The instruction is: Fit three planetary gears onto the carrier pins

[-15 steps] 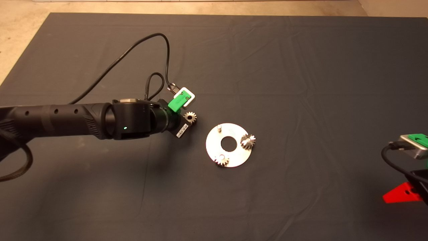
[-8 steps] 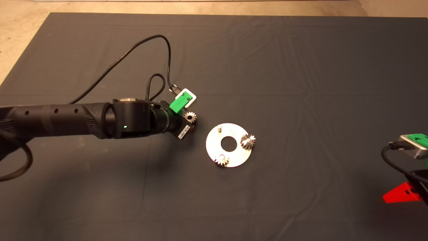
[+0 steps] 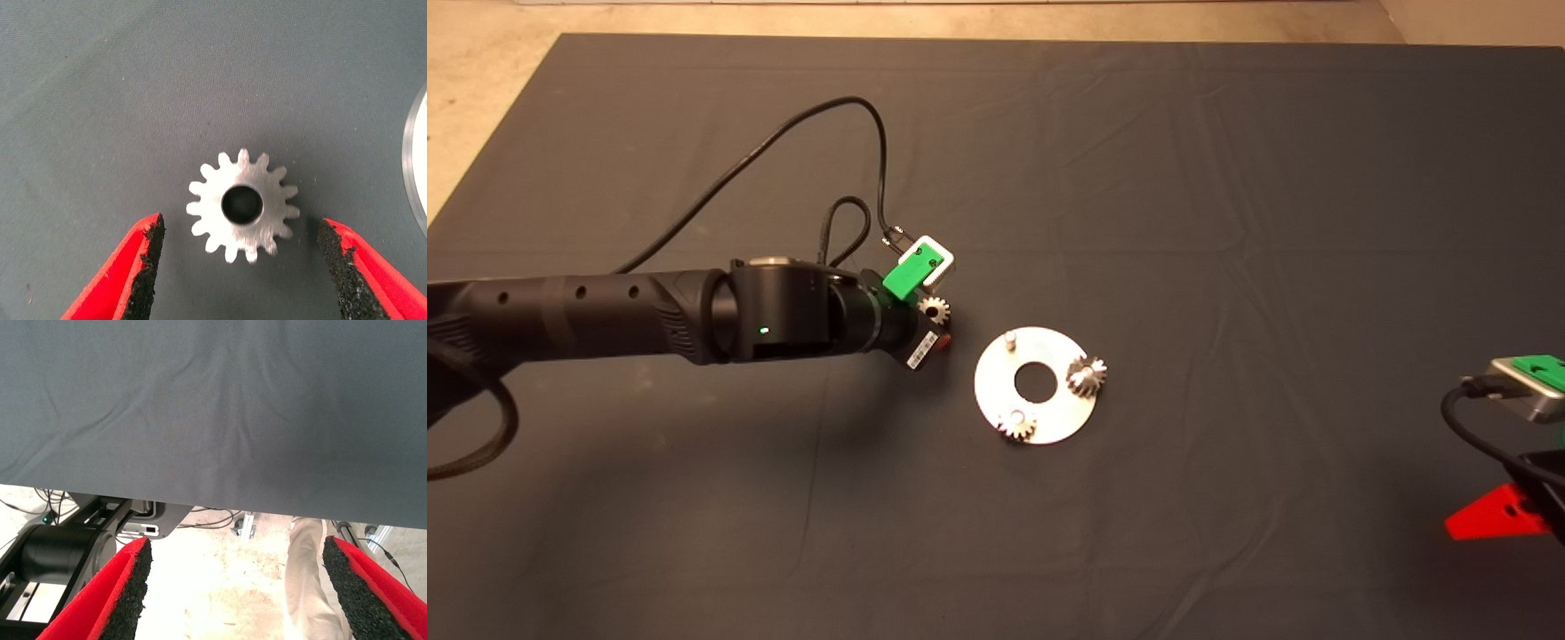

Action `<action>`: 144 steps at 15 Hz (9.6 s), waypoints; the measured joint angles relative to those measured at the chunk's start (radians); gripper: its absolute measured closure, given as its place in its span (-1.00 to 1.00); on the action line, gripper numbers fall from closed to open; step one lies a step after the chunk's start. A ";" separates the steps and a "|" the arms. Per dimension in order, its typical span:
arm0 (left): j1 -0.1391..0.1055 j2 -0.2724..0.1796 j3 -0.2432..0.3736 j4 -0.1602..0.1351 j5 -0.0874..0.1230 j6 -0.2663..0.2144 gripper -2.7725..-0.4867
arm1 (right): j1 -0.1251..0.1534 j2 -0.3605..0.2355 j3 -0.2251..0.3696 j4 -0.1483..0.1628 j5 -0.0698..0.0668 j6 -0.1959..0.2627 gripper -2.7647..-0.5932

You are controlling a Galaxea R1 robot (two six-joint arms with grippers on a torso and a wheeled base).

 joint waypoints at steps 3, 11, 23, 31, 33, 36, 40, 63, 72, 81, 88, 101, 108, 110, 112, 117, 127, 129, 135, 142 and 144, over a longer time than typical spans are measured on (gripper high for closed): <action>0.000 0.010 -0.045 0.000 -0.037 0.000 0.03 | 0.000 0.000 0.000 0.000 0.000 0.000 -0.19; 0.000 0.012 -0.050 0.000 -0.063 0.000 0.11 | 0.000 0.000 0.000 0.001 0.000 0.000 -0.19; 0.000 -0.010 -0.050 -0.015 -0.089 -0.003 0.24 | 0.000 0.000 0.000 0.007 0.000 0.000 -0.19; 0.000 -0.016 -0.050 -0.015 -0.103 -0.019 0.24 | 0.000 0.000 0.000 0.007 0.000 0.000 -0.19; 0.000 -0.018 -0.050 -0.018 -0.106 -0.019 0.24 | 0.000 0.000 0.000 0.007 0.000 0.000 -0.19; 0.000 -0.023 -0.050 -0.019 -0.108 -0.025 0.24 | 0.000 0.000 0.000 0.007 0.000 0.000 -0.19; 0.000 -0.032 -0.050 -0.020 -0.122 -0.030 0.24 | 0.000 0.000 0.000 0.008 0.000 0.000 -0.19; 0.006 -0.055 -0.003 -0.023 -0.113 -0.042 0.67 | 0.000 0.000 0.000 0.008 0.000 0.000 -0.19; 0.005 -0.103 0.166 -0.042 -0.087 -0.045 0.86 | 0.000 0.000 0.000 0.007 0.000 0.000 -0.19; 0.003 0.027 0.188 -0.045 -0.018 -0.036 0.86 | 0.000 -0.001 0.000 0.008 0.012 0.000 -0.19; -0.041 0.031 0.186 -0.045 0.030 -0.030 0.87 | 0.000 -0.001 0.000 0.008 0.012 0.000 -0.19; -0.042 0.110 0.102 -0.045 0.028 -0.031 0.88 | 0.011 0.000 0.000 0.018 0.030 0.000 -0.19; -0.042 0.114 0.101 -0.045 0.021 -0.045 0.89 | 0.014 0.000 0.001 0.031 0.035 0.000 -0.19; -0.042 0.116 0.101 -0.045 0.020 -0.057 0.89 | 0.014 0.000 0.001 0.034 0.035 0.000 -0.19; -0.042 0.116 0.099 -0.045 0.019 -0.057 0.89 | 0.014 0.000 0.001 0.037 0.040 0.000 -0.19; -0.041 0.116 0.080 -0.045 0.009 -0.059 0.89 | 0.014 0.000 0.001 0.041 0.050 0.000 -0.19; -0.041 0.167 0.061 -0.045 0.000 -0.072 0.90 | 0.038 -0.003 0.001 0.045 0.050 -0.005 -0.19; -0.041 0.174 0.045 -0.044 -0.001 -0.072 0.90 | 0.039 -0.003 0.002 0.046 0.050 -0.005 -0.19; -0.039 0.174 0.038 -0.045 -0.002 -0.071 0.90 | 0.039 -0.015 0.002 0.049 0.050 -0.007 -0.19; -0.039 0.171 0.018 -0.045 -0.002 -0.067 0.90 | 0.039 -0.020 0.002 0.058 0.050 -0.019 -0.19; -0.039 0.171 0.014 -0.044 -0.003 -0.067 0.90 | 0.039 -0.023 0.002 0.060 0.050 -0.019 -0.19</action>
